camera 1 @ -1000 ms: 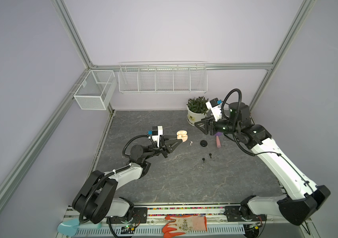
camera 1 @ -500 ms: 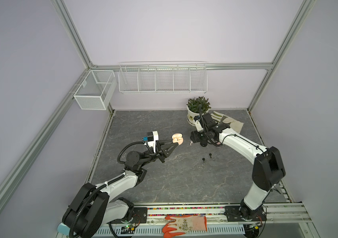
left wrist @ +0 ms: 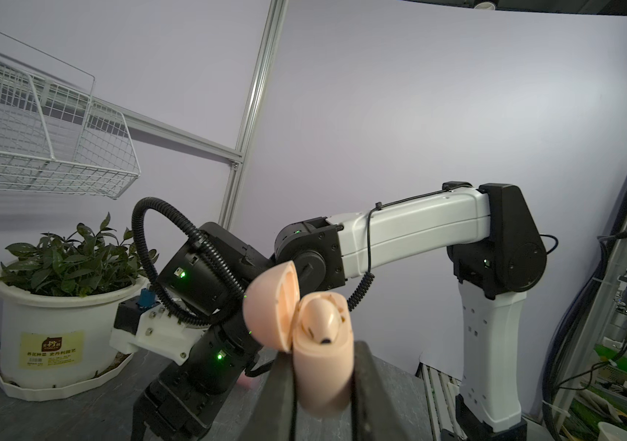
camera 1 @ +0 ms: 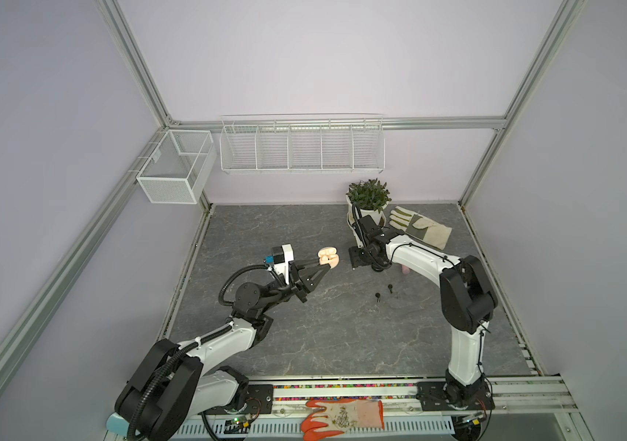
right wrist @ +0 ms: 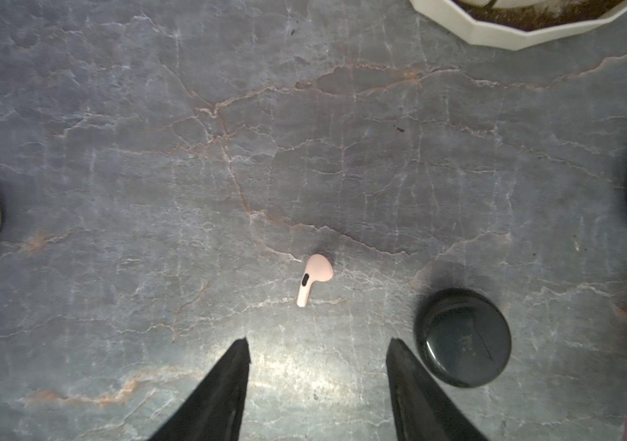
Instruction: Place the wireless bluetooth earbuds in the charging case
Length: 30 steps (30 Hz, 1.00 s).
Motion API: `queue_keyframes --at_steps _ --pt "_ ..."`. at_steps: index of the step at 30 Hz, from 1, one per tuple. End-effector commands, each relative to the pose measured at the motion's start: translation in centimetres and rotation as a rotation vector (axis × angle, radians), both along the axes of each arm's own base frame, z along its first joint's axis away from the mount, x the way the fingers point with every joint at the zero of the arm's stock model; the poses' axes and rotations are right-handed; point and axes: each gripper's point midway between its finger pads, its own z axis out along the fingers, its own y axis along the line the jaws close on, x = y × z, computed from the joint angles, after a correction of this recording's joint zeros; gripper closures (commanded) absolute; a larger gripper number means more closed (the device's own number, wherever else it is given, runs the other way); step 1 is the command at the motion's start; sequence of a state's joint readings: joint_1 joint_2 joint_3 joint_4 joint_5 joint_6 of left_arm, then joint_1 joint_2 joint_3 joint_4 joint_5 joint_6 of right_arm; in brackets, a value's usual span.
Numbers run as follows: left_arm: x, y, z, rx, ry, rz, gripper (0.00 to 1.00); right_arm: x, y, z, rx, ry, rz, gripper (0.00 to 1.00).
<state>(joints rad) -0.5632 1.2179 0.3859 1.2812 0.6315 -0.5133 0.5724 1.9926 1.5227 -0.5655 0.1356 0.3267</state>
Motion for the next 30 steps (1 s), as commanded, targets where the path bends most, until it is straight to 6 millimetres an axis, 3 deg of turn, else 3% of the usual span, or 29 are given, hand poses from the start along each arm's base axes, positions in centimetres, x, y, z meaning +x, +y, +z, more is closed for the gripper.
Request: queue_keyframes --at_steps 1,16,30 --pt "-0.3 0.3 0.1 -0.012 -0.021 0.017 1.00 0.2 0.2 -0.4 -0.010 0.012 -0.023 0.41" --pt "0.3 0.1 -0.5 -0.006 0.002 0.019 1.00 1.0 0.9 -4.3 -0.052 0.084 -0.023 0.53" --pt "0.3 0.1 -0.6 -0.007 0.009 0.022 1.00 1.4 0.8 -6.1 -0.079 0.105 -0.026 0.64"
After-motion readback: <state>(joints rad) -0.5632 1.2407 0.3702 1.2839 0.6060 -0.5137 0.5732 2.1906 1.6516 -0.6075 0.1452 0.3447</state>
